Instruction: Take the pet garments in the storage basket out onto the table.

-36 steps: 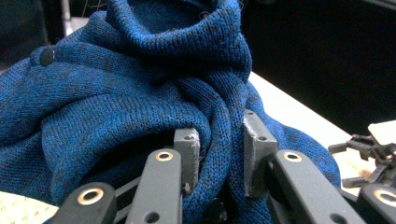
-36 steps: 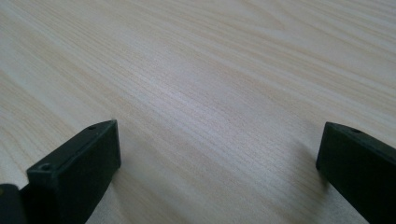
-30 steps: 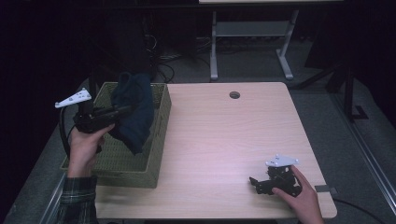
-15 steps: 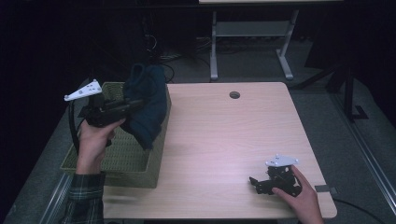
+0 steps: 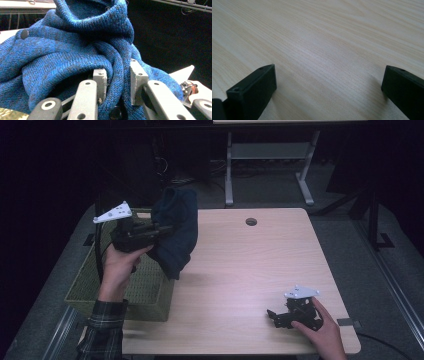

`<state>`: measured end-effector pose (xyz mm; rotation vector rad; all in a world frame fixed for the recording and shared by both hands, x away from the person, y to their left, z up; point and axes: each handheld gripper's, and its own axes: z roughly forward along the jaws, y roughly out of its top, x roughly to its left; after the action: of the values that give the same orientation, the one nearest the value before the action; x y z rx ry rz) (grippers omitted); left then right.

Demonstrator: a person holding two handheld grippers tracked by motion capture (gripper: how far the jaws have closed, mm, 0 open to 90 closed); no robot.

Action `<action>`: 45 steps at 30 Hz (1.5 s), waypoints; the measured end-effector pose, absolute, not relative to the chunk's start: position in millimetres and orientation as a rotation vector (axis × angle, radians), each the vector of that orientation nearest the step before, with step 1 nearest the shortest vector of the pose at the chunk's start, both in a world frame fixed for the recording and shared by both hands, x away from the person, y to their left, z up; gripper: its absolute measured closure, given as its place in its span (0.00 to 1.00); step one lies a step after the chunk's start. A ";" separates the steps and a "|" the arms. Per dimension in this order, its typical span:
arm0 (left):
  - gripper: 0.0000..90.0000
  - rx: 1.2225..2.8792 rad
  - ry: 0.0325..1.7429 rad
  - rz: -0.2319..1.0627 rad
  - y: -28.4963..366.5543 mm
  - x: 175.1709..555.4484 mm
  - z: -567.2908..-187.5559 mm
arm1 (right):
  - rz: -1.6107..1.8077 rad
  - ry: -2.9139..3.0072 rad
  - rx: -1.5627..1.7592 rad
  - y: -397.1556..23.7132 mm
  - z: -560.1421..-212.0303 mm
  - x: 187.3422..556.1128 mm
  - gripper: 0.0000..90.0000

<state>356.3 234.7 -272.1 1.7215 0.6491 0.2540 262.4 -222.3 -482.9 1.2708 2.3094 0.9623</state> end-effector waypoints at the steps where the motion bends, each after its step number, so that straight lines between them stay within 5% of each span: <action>1: 0.79 1.723 0.645 0.251 231.6 357.1 -272.4 | 0.962 2.309 1.271 -222.3 -482.9 262.3 0.00; 45: 0.79 1.965 0.498 0.143 78.1 392.5 -331.7 | 0.963 2.307 1.272 -222.2 -482.9 262.3 0.00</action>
<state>392.5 78.1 -331.7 1.9648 0.4981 0.1433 262.3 -222.2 -482.9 1.2715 2.3075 0.9626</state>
